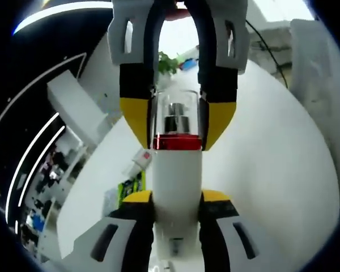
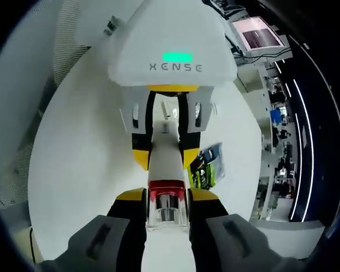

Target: Arrange the skincare products in the storage area until every visible bottle or jar stands upright without overlapping.

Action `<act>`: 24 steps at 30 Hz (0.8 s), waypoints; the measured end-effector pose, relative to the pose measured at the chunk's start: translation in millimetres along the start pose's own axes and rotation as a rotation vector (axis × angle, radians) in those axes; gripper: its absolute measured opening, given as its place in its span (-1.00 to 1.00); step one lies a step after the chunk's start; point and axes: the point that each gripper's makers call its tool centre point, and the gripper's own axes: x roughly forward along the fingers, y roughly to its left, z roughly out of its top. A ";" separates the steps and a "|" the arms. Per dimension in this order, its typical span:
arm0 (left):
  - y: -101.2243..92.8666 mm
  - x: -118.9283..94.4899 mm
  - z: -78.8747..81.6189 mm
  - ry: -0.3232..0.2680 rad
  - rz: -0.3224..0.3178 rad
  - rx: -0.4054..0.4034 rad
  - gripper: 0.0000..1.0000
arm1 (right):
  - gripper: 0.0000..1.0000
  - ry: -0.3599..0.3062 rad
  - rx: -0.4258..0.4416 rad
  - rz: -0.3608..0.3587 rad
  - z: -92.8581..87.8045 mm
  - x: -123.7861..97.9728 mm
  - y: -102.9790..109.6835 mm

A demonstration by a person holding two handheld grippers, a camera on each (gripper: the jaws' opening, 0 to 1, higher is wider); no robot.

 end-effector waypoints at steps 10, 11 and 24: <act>-4.3 -2.8 2.3 -0.018 -0.012 -0.029 -0.44 | -0.44 -0.060 0.057 0.019 0.6 -3.7 1.0; -4.7 -3.1 2.1 -0.021 -0.018 -0.036 -0.44 | -0.44 -0.072 0.065 0.025 1.8 -4.7 0.9; -8.8 -8.7 15.0 -0.114 -0.049 -0.118 -0.44 | -0.47 -0.202 0.096 0.134 27.0 -28.1 -3.6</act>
